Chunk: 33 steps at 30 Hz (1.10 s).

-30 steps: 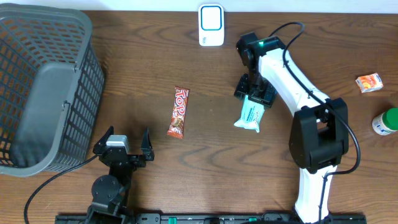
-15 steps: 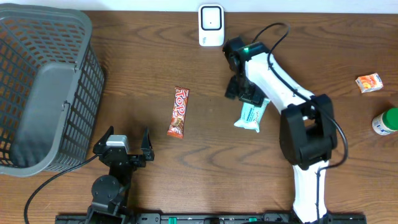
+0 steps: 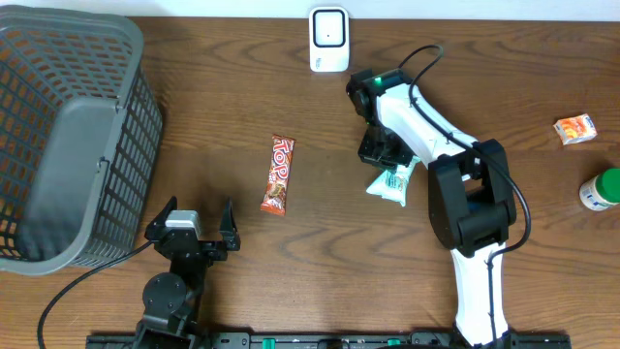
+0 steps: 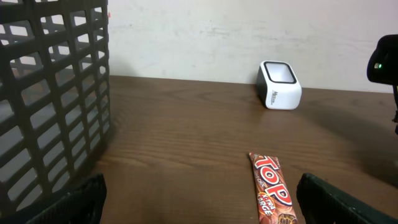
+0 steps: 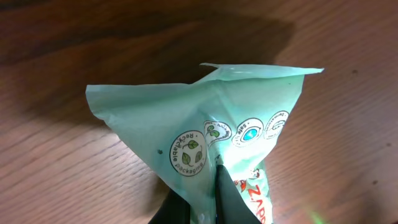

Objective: Scan the item barcode
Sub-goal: 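Lift the wipes pack toward the scanner with the right gripper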

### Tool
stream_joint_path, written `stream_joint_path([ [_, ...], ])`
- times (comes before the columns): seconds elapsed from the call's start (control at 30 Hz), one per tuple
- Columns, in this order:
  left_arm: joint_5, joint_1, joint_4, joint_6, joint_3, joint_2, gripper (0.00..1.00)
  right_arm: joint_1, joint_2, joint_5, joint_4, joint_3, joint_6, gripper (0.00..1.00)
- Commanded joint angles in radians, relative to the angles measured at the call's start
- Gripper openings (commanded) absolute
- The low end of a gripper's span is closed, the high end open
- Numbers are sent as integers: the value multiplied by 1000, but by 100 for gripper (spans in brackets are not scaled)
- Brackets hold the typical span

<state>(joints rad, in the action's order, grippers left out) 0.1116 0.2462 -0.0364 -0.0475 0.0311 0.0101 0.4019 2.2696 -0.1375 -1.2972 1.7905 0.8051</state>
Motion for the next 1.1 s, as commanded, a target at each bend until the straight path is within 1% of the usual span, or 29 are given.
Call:
stream_joint_path([
  [0.0,20,4,-22,13,-27,-6,97,-3,29,393,37,92,-252,1],
  [0.03,20,4,-22,13,-27,-6,98,-11,29,537,38,125,-398,1],
  [0.07,20,4,-22,13,-27,-6,98,-16,29,622,37,137,-482,1],
  [0.1,20,4,-22,13,-27,-6,98,-22,29,757,35,149,-623,1],
  [0.13,20,4,-22,13,-27,-6,98,-29,29,930,29,155,-794,1],
  [0.17,20,4,-22,13,-27,-6,98,-35,30,1028,27,152,-930,1],
  [0.23,20,4,-22,13,-27,-6,98,-36,30,1060,32,140,-1062,1],
  [0.27,20,4,-22,13,-27,-6,98,-35,31,1059,36,126,-1154,1],
  [0.3,20,4,-22,13,-27,-6,98,-34,33,1054,45,118,-1178,1],
  [0.33,20,4,-22,13,-27,-6,98,-30,33,1023,65,105,-1177,1],
  [0.37,20,4,-22,13,-27,-6,98,-24,33,960,72,96,-1117,1],
  [0.43,20,4,-22,13,-27,-6,98,-15,33,850,71,97,-985,16],
  [0.47,20,4,-22,13,-27,-6,98,-3,32,729,64,99,-894,18],
  [0.5,20,4,-22,13,-27,-6,98,5,32,665,57,99,-865,19],
  [0.53,20,4,-22,13,-27,-6,98,17,32,551,45,99,-813,20],
  [0.57,20,4,-22,13,-27,-6,98,28,32,476,36,99,-780,21],
  [0.6,20,4,-22,13,-27,-6,98,41,32,404,31,99,-753,24],
  [0.63,20,4,-22,13,-27,-6,98,53,32,352,29,99,-730,29],
  [0.67,20,4,-22,13,-27,-6,98,74,32,293,29,99,-709,70],
  [0.7,20,4,-22,13,-27,-6,98,83,32,276,29,99,-708,99],
  [0.87,20,4,-22,13,-27,-6,98,147,32,231,33,99,-708,99],
  [1.0,20,4,-22,13,-27,-6,98,175,32,140,18,119,-661,99],
  [1.07,20,4,-22,13,-27,-6,98,186,32,86,-8,148,-660,99],
])
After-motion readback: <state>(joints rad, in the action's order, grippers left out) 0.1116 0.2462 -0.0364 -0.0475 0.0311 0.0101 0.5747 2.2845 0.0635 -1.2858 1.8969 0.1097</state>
